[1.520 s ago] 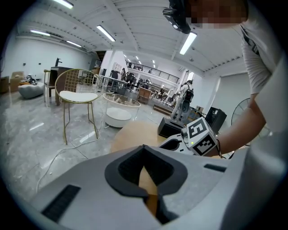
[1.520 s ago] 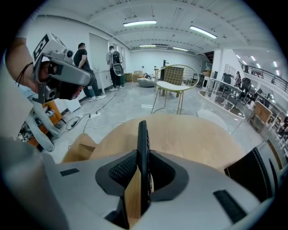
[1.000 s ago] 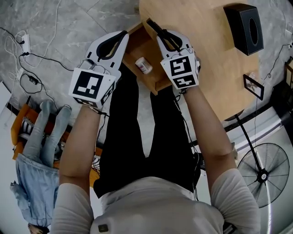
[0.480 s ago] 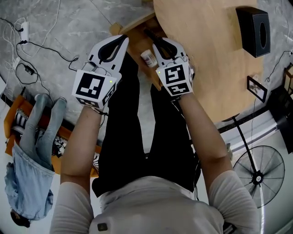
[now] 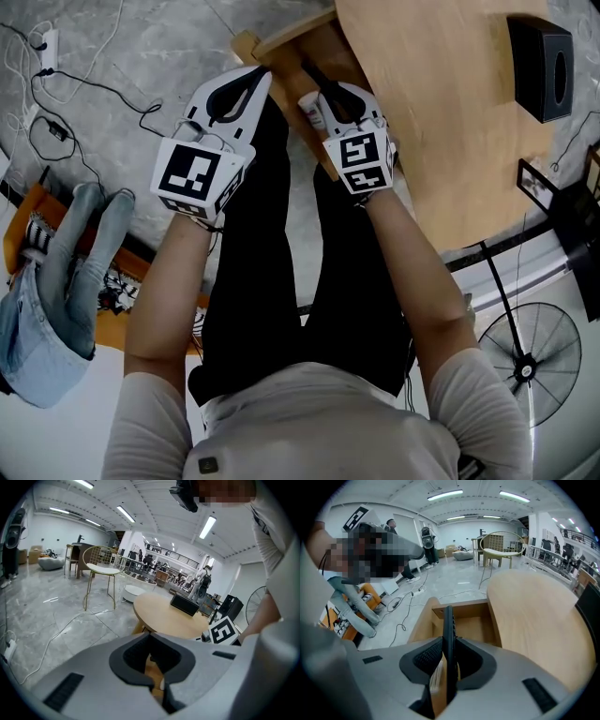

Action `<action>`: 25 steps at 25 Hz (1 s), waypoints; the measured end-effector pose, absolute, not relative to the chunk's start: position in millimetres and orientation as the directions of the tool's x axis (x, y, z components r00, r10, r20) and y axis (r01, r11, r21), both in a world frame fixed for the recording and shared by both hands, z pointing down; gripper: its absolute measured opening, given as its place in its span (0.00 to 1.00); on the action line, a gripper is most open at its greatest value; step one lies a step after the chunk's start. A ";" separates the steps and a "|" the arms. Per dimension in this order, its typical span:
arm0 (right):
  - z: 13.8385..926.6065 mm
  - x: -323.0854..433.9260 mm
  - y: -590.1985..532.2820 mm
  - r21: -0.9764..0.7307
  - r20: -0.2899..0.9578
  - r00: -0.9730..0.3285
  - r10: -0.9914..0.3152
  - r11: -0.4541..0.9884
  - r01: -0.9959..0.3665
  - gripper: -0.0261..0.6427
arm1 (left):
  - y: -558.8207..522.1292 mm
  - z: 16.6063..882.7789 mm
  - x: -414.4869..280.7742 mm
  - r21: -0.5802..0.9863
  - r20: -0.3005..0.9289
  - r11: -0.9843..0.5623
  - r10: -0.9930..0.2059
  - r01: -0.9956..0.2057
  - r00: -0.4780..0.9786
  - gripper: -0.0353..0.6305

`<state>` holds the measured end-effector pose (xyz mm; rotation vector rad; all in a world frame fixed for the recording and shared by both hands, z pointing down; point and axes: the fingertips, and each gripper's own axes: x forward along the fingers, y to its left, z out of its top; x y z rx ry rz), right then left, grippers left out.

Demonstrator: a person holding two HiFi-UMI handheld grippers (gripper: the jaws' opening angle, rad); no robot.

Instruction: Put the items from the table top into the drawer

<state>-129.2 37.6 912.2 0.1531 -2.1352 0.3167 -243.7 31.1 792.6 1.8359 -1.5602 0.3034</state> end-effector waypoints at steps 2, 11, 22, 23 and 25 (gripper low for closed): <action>914.2 -128.7 37.9 -0.167 0.834 -0.552 0.005 0.955 -0.245 0.19 | 32.1 794.3 -242.9 0.354 0.588 -0.031 -0.770 -0.935 0.248 0.07; 929.8 -124.3 45.0 -0.174 0.851 -0.525 -0.003 0.942 -0.288 0.19 | 33.8 797.6 -237.5 0.357 0.588 -0.036 -0.767 -0.933 0.255 0.07; 922.2 -118.4 42.1 -0.186 0.850 -0.527 -0.010 0.930 -0.316 0.20 | 36.1 790.7 -233.0 0.348 0.591 -0.041 -0.766 -0.937 0.253 0.07; 917.0 -118.1 41.5 -0.185 0.848 -0.530 -0.012 0.930 -0.317 0.20 | 35.2 786.8 -232.6 0.346 0.590 -0.041 -0.767 -0.937 0.252 0.07; 902.9 -117.8 39.3 -0.182 0.841 -0.540 -0.019 0.931 -0.316 0.20 | 32.8 775.6 -231.4 0.341 0.587 -0.044 -0.770 -0.939 0.249 0.07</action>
